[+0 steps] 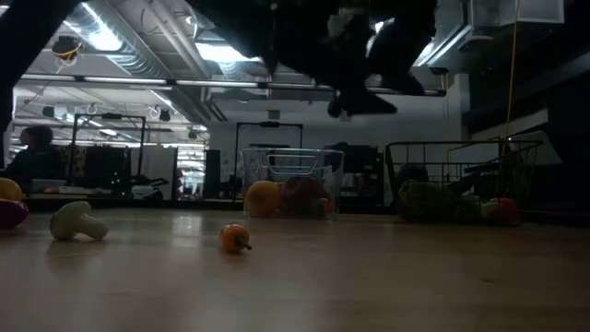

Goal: Sort produce into baskets
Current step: Put the green mushroom into the wire basket

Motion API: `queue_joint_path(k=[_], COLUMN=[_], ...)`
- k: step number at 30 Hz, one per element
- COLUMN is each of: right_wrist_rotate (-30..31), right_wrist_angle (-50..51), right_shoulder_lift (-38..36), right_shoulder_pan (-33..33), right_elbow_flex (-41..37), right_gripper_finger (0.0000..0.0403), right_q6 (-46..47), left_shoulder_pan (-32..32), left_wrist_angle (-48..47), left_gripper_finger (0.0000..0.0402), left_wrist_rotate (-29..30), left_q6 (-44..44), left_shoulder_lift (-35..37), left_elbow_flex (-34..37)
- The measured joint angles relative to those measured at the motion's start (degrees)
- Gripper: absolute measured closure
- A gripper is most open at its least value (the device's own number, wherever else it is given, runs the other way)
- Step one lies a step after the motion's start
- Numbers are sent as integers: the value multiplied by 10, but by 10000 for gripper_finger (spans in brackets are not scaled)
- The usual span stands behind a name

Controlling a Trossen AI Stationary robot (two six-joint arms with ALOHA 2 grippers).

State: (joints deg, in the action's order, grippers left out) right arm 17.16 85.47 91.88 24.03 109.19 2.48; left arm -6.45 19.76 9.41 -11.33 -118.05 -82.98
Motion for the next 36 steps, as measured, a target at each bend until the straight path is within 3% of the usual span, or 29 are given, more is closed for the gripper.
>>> queue_joint_path(k=[4,11,20,25,31,36], right_wrist_rotate=[0,-3,-28,-115,-225,-243], right_wrist_angle=[0,0,-6,-35,-67,-83], right_shoulder_lift=[0,0,0,0,0,0], right_shoulder_pan=[0,0,-1,-1,-6,-36], right_elbow_flex=[0,-2,-2,-2,-2,-2], right_gripper_finger=[143,143,143,143,143,143], right_q6=[0,0,11,22,24,24], left_shoulder_pan=[20,77,188,263,331,358], left_wrist_angle=[-138,-461,-790,-813,-776,-710], left_gripper_finger=[86,86,86,86,86,86], left_wrist_rotate=[-30,-33,-33,-34,-34,-31], left_q6=[46,74,-58,-145,-234,-286], left_shoulder_lift=[56,149,186,186,185,185], left_elbow_flex=[0,0,1,32,92,146])
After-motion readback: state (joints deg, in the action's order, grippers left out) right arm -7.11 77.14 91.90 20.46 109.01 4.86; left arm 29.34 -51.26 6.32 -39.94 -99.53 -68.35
